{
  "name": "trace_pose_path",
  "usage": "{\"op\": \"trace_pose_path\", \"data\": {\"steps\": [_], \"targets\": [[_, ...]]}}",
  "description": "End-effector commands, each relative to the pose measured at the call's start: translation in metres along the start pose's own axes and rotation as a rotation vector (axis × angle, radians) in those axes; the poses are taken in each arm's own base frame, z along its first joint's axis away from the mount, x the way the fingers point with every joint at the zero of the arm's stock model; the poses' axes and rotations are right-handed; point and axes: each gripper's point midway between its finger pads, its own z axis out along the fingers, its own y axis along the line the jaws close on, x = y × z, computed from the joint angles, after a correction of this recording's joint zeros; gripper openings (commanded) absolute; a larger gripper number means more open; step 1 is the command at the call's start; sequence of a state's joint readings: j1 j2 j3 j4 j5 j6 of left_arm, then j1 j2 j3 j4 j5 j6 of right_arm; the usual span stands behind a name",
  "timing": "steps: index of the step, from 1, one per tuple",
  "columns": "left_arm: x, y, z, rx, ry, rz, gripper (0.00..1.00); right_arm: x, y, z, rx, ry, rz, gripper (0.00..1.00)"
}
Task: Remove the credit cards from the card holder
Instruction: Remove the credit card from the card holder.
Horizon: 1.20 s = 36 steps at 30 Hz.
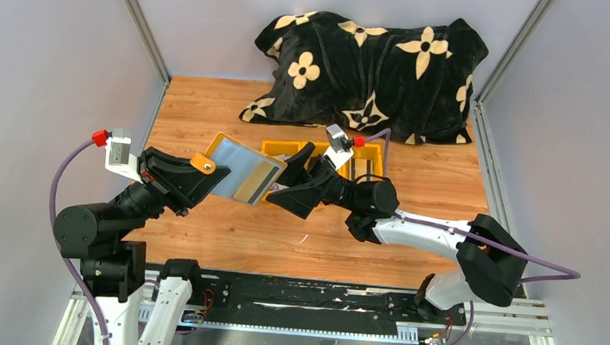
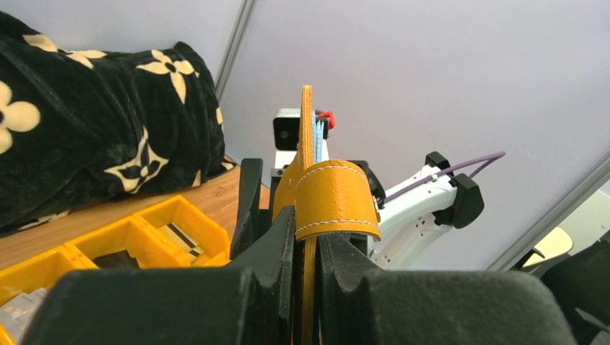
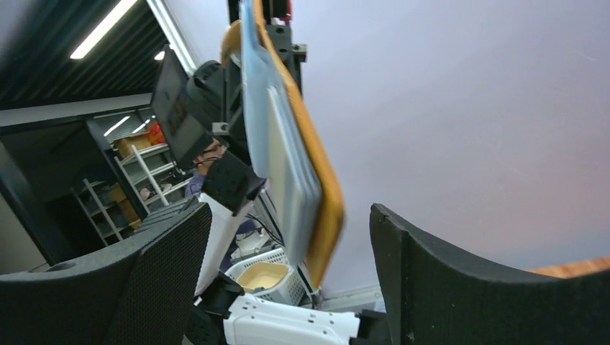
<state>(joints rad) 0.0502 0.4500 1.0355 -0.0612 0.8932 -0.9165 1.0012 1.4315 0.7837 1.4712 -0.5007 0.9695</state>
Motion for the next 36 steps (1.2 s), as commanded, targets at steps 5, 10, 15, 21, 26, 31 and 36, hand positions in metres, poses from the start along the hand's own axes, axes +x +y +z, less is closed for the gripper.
{"op": "trace_pose_path", "data": {"steps": [5, 10, 15, 21, 26, 31, 36], "targets": [[-0.005, -0.001, 0.000, -0.010, -0.019, 0.022, 0.00, -0.004, 0.039, 0.033, -0.174, -0.007, -0.025, 0.57], [0.001, 0.010, -0.004, -0.069, 0.011, 0.088, 0.41, 0.001, 0.030, 0.022, -0.111, 0.064, -0.007, 0.06], [0.008, 0.023, -0.014, -0.162, 0.094, 0.245, 0.84, 0.017, 0.018, 0.005, 0.024, 0.369, -0.090, 0.00], [0.016, 0.008, -0.021, -0.082, 0.202, 0.399, 0.97, 0.059, -0.004, -0.052, 0.261, 0.975, -0.167, 0.00], [0.030, 0.007, -0.021, -0.013, 0.251, 0.392, 0.93, 0.080, -0.005, -0.065, 0.262, 1.201, -0.194, 0.00], [0.057, 0.013, -0.024, 0.060, 0.325, 0.317, 0.87, 0.096, -0.001, -0.057, 0.219, 1.312, -0.227, 0.00], [0.086, 0.012, -0.036, 0.142, 0.411, 0.261, 0.80, 0.096, 0.004, -0.047, 0.179, 1.334, -0.259, 0.00]]}}
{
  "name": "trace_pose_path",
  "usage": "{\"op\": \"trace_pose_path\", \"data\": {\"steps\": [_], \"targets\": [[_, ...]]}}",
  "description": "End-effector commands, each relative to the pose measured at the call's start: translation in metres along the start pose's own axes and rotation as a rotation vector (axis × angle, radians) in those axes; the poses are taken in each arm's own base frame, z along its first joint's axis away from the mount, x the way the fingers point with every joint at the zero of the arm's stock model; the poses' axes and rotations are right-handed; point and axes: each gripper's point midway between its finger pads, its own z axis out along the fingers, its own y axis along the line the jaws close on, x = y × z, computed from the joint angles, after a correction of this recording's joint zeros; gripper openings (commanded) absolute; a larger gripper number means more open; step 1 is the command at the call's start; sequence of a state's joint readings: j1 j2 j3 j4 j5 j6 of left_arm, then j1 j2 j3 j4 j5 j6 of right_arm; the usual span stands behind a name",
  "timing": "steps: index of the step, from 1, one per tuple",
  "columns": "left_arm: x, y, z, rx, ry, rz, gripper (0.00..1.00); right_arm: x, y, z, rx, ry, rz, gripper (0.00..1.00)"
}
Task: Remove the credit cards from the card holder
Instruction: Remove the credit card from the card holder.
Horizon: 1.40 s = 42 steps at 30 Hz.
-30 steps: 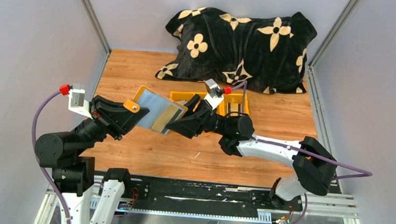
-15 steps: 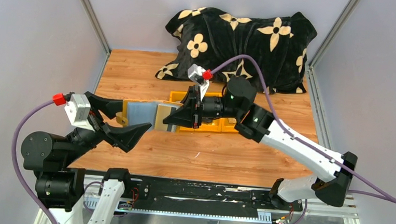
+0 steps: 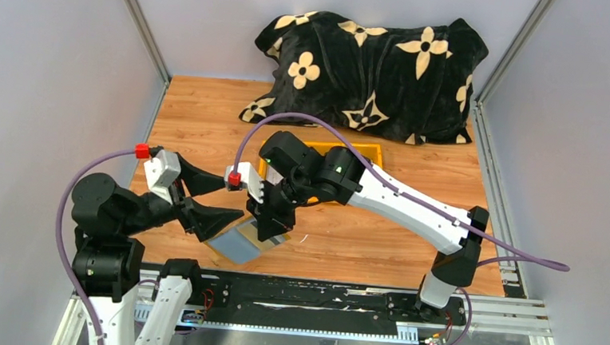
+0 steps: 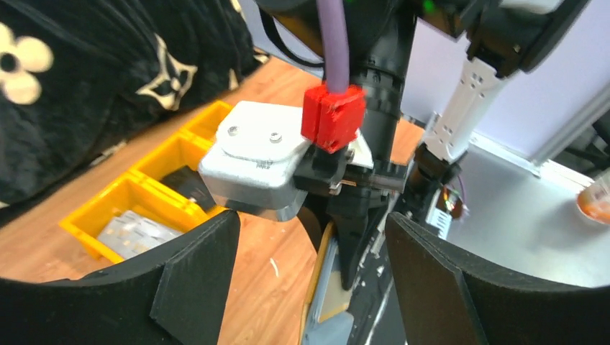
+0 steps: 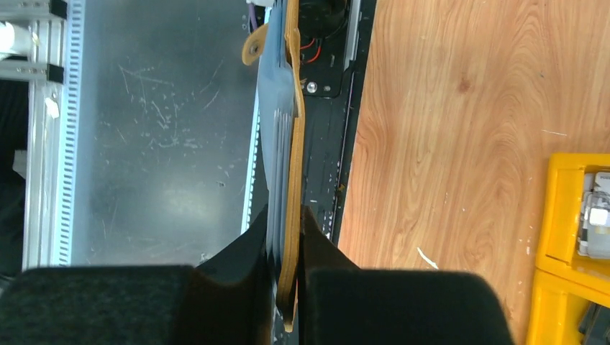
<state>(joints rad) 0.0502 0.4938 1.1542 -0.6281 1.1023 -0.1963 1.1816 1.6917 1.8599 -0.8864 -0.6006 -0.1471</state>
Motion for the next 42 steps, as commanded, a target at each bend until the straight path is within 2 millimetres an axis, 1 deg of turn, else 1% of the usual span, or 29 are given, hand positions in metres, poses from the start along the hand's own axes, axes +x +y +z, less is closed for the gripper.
{"op": "trace_pose_path", "data": {"steps": [1, 3, 9, 11, 16, 19, 21, 22, 24, 25, 26, 28, 29, 30, 31, 33, 35, 36, 37, 39, 41, 42], "targets": [[0.024, -0.018, -0.003, 0.133, 0.064, -0.019, 0.79, -0.010, 0.019, -0.026, -0.005, 0.008, -0.101, 0.00], [0.027, -0.023, -0.004, 0.151, 0.063, -0.009, 0.79, -0.016, 0.021, -0.029, -0.009, -0.006, -0.114, 0.00], [0.033, -0.026, -0.006, 0.174, 0.066, -0.005, 0.76, -0.038, 0.039, -0.034, -0.073, -0.067, -0.158, 0.00], [0.035, -0.026, -0.005, 0.181, 0.069, -0.014, 0.72, -0.043, 0.043, -0.033, -0.085, -0.075, -0.171, 0.00], [0.039, -0.031, -0.006, 0.216, 0.076, -0.033, 0.59, -0.056, 0.047, -0.034, -0.100, -0.102, -0.189, 0.00], [0.041, -0.032, -0.007, 0.224, 0.077, -0.034, 0.53, -0.060, 0.054, -0.034, -0.115, -0.105, -0.212, 0.00], [0.042, -0.032, -0.006, 0.225, 0.078, -0.035, 0.43, -0.061, 0.056, -0.034, -0.117, -0.100, -0.223, 0.00], [0.042, -0.032, -0.006, 0.227, 0.078, -0.036, 0.35, -0.061, 0.056, -0.034, -0.115, -0.097, -0.225, 0.00], [0.040, -0.031, -0.006, 0.226, 0.077, -0.026, 0.17, -0.061, 0.053, -0.033, -0.104, -0.093, -0.228, 0.00], [0.039, -0.031, -0.006, 0.220, 0.074, -0.015, 0.04, -0.060, 0.052, -0.033, -0.098, -0.088, -0.228, 0.03], [0.037, -0.030, -0.006, 0.211, 0.072, -0.004, 0.00, -0.059, 0.052, -0.033, -0.096, -0.089, -0.231, 0.07], [0.034, -0.030, -0.006, 0.204, 0.069, 0.011, 0.00, -0.059, 0.051, -0.035, -0.086, -0.104, -0.228, 0.17], [0.032, -0.030, -0.006, 0.203, 0.068, 0.014, 0.00, -0.064, 0.049, -0.038, -0.074, -0.138, -0.222, 0.24], [0.029, -0.030, -0.006, 0.199, 0.066, 0.016, 0.00, -0.061, 0.047, -0.039, -0.069, -0.151, -0.207, 0.27], [0.026, -0.031, -0.006, 0.199, 0.064, 0.018, 0.00, -0.072, 0.045, -0.045, -0.058, -0.223, -0.197, 0.32], [0.016, -0.030, -0.006, 0.183, 0.057, 0.028, 0.00, -0.072, 0.039, -0.052, -0.072, -0.342, -0.148, 0.34], [0.008, -0.030, -0.006, 0.170, 0.051, 0.037, 0.00, -0.081, 0.039, -0.067, -0.098, -0.528, -0.119, 0.38], [0.006, -0.029, -0.005, 0.161, 0.050, 0.033, 0.00, -0.086, 0.043, -0.075, -0.119, -0.620, -0.114, 0.40], [0.002, -0.028, -0.005, 0.155, 0.048, 0.031, 0.00, -0.088, 0.043, -0.083, -0.128, -0.707, -0.112, 0.41], [-0.002, -0.029, -0.005, 0.147, 0.043, 0.029, 0.00, -0.093, 0.050, -0.099, -0.160, -0.865, -0.114, 0.41], [-0.005, -0.030, -0.006, 0.137, 0.038, 0.030, 0.00, -0.095, 0.054, -0.108, -0.182, -0.970, -0.096, 0.39], [-0.006, -0.029, -0.006, 0.130, 0.035, 0.031, 0.00, -0.096, 0.055, -0.109, -0.198, -0.996, -0.080, 0.37]]}}
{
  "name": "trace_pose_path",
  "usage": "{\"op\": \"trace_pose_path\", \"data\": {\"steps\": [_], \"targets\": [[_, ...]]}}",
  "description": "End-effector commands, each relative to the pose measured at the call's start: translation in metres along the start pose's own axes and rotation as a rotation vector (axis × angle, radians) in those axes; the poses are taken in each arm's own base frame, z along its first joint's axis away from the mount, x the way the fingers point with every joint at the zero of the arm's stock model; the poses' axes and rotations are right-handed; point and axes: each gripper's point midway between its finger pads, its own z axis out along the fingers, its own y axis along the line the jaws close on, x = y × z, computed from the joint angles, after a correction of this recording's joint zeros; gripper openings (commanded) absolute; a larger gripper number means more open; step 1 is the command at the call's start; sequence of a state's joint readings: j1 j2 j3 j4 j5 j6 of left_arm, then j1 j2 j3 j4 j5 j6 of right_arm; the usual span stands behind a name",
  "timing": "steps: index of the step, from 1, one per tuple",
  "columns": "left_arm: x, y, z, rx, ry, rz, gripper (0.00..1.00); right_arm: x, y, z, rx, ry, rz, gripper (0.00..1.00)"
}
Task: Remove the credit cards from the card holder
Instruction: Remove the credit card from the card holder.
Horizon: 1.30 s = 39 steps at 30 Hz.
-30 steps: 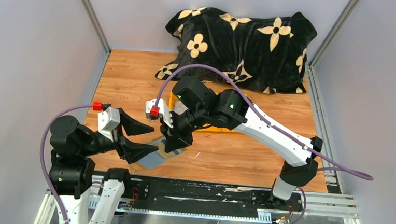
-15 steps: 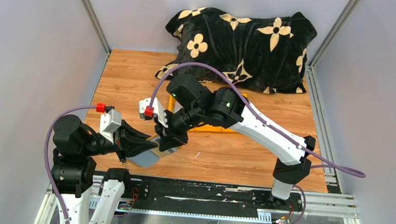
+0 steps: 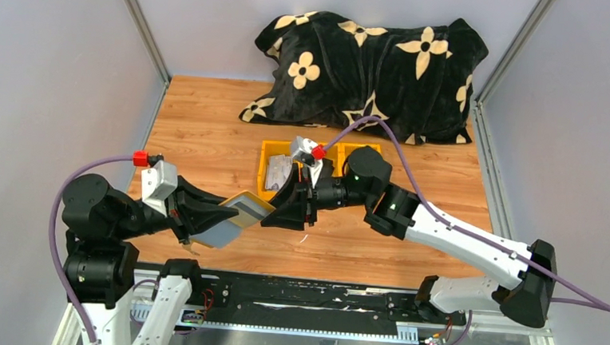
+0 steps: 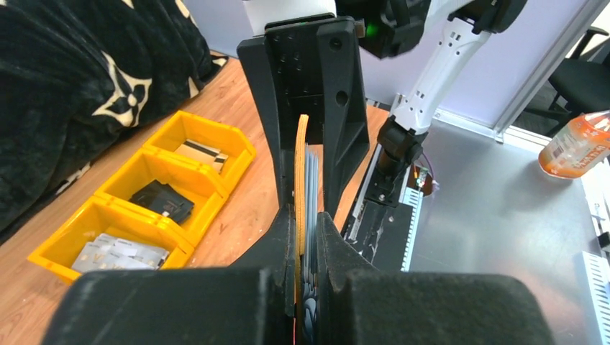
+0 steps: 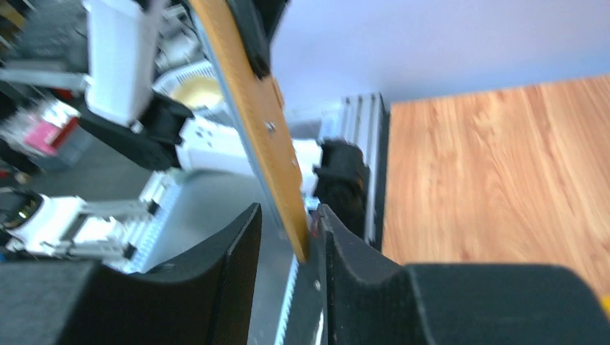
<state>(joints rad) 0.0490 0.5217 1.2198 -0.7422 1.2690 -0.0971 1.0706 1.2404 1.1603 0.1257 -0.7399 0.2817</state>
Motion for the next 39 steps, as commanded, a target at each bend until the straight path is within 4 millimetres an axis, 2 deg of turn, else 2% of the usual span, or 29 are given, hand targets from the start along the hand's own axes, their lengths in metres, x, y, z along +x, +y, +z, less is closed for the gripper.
{"op": "trace_pose_path", "data": {"steps": [1, 4, 7, 9, 10, 12, 13, 14, 16, 18, 20, 21, 26, 33, 35, 37, 39], "targets": [[-0.010, 0.003, -0.001, -0.038, -0.017, 0.005, 0.00, -0.077, 0.038, -0.006, -0.167, -0.377, -0.004, 0.35], [-0.018, 0.002, 0.000, -0.051, -0.061, -0.014, 0.00, -0.075, 0.036, 0.000, -0.198, -0.384, 0.042, 0.24], [-0.029, 0.002, 0.002, -0.051, -0.161, -0.030, 0.00, -0.070, 0.034, 0.003, -0.210, -0.375, 0.070, 0.03], [-0.032, -0.001, 0.001, -0.055, -0.199, -0.010, 0.01, -0.067, 0.033, 0.001, -0.200, -0.356, 0.069, 0.00], [-0.028, 0.002, 0.001, -0.070, -0.192, -0.025, 0.13, -0.067, 0.034, -0.001, -0.196, -0.335, 0.059, 0.00], [-0.016, 0.013, 0.001, -0.117, -0.139, -0.028, 0.48, -0.058, 0.031, -0.003, -0.149, -0.247, 0.040, 0.00], [-0.010, 0.015, 0.000, -0.124, -0.107, -0.040, 0.59, -0.052, 0.029, -0.004, -0.120, -0.189, 0.024, 0.00], [-0.008, 0.014, 0.001, -0.110, -0.088, -0.053, 0.67, -0.047, 0.027, -0.005, -0.097, -0.133, 0.005, 0.00], [-0.002, 0.009, 0.002, -0.058, -0.057, -0.080, 0.75, -0.037, 0.027, -0.009, -0.086, -0.017, -0.031, 0.00], [0.002, 0.005, 0.003, -0.020, -0.043, -0.097, 0.73, -0.024, 0.024, -0.012, -0.083, 0.111, -0.064, 0.00], [0.005, 0.003, 0.004, 0.009, -0.032, -0.104, 0.65, -0.022, 0.023, -0.011, -0.089, 0.204, -0.077, 0.00], [0.007, 0.003, 0.004, 0.016, -0.028, -0.111, 0.61, -0.012, 0.021, -0.012, -0.085, 0.277, -0.065, 0.00], [0.013, 0.009, 0.006, 0.031, -0.013, -0.151, 0.42, 0.003, 0.016, 0.003, -0.058, 0.486, -0.134, 0.00], [0.018, 0.004, 0.006, 0.073, -0.004, -0.127, 0.13, -0.012, 0.015, 0.020, -0.067, 0.505, -0.174, 0.00], [0.020, 0.001, 0.005, 0.084, -0.002, -0.121, 0.12, -0.020, 0.018, 0.018, -0.066, 0.487, -0.197, 0.00], [0.022, -0.001, 0.005, 0.096, 0.001, -0.126, 0.16, -0.023, 0.020, 0.014, -0.066, 0.485, -0.213, 0.00], [0.025, -0.001, 0.005, 0.098, 0.003, -0.130, 0.24, -0.024, 0.021, 0.010, -0.062, 0.489, -0.229, 0.00]]}}
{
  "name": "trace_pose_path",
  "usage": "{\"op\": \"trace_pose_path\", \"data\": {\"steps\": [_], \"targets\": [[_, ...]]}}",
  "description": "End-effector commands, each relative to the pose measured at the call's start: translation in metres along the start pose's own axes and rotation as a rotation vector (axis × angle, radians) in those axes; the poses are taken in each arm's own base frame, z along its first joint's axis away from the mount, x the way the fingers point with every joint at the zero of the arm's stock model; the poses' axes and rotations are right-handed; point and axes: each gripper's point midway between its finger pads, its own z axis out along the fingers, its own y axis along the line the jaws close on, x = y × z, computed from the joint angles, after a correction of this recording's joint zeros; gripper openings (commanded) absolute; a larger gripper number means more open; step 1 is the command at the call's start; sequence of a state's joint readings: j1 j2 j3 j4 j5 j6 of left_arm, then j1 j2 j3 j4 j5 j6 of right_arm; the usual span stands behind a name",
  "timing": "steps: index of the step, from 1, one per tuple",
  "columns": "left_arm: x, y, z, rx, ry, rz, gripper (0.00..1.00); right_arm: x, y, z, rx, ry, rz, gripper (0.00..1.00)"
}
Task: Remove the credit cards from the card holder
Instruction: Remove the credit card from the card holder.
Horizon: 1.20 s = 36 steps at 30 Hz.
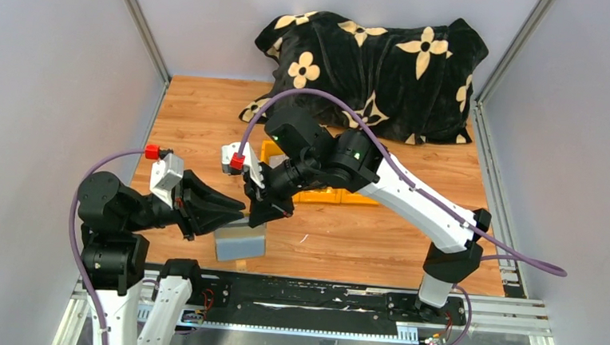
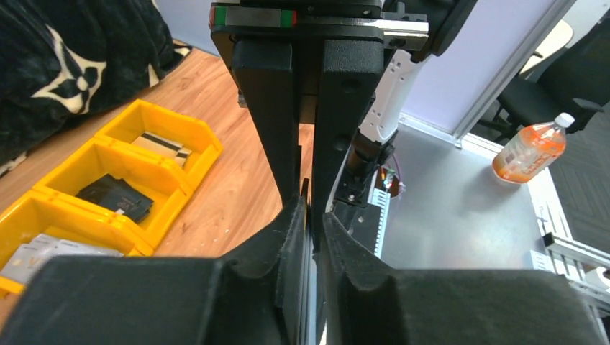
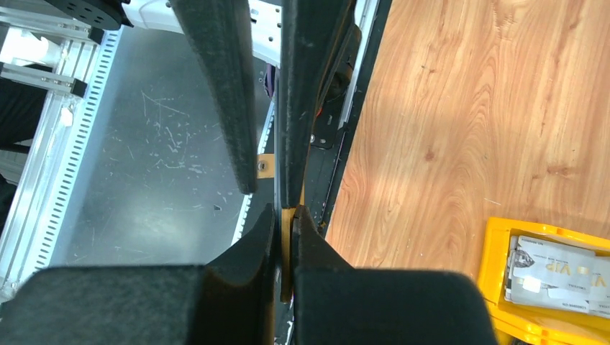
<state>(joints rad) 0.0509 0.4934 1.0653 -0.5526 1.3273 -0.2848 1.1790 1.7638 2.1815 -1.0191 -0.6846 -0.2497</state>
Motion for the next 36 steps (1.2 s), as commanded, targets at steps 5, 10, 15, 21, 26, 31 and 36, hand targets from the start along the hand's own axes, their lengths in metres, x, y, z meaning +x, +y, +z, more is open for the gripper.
{"op": "trace_pose_path", "data": {"steps": [5, 10, 15, 21, 26, 31, 36], "targets": [[0.012, -0.005, -0.001, 0.032, 0.014, -0.005, 0.43, -0.011, 0.017, -0.029, 0.023, -0.023, -0.093, 0.00], [0.017, 0.000, -0.001, 0.008, 0.020, -0.014, 0.77, -0.011, 0.016, -0.032, 0.039, -0.019, -0.108, 0.00], [0.019, 0.012, 0.000, -0.029, 0.023, -0.014, 0.84, -0.010, 0.017, -0.036, 0.050, -0.015, -0.117, 0.00], [0.022, 0.017, 0.002, -0.010, 0.036, -0.056, 0.49, -0.011, 0.009, -0.031, 0.067, -0.010, -0.123, 0.00], [0.026, 0.021, 0.003, 0.003, 0.053, -0.098, 0.28, -0.020, 0.003, -0.030, 0.079, -0.018, -0.144, 0.00], [0.030, 0.041, 0.005, -0.084, 0.075, -0.105, 0.00, -0.017, -0.004, -0.027, 0.091, -0.009, -0.136, 0.00], [0.033, 0.067, 0.003, -0.205, 0.085, -0.074, 0.00, -0.033, -0.041, -0.038, 0.199, -0.167, -0.035, 0.34]]}}
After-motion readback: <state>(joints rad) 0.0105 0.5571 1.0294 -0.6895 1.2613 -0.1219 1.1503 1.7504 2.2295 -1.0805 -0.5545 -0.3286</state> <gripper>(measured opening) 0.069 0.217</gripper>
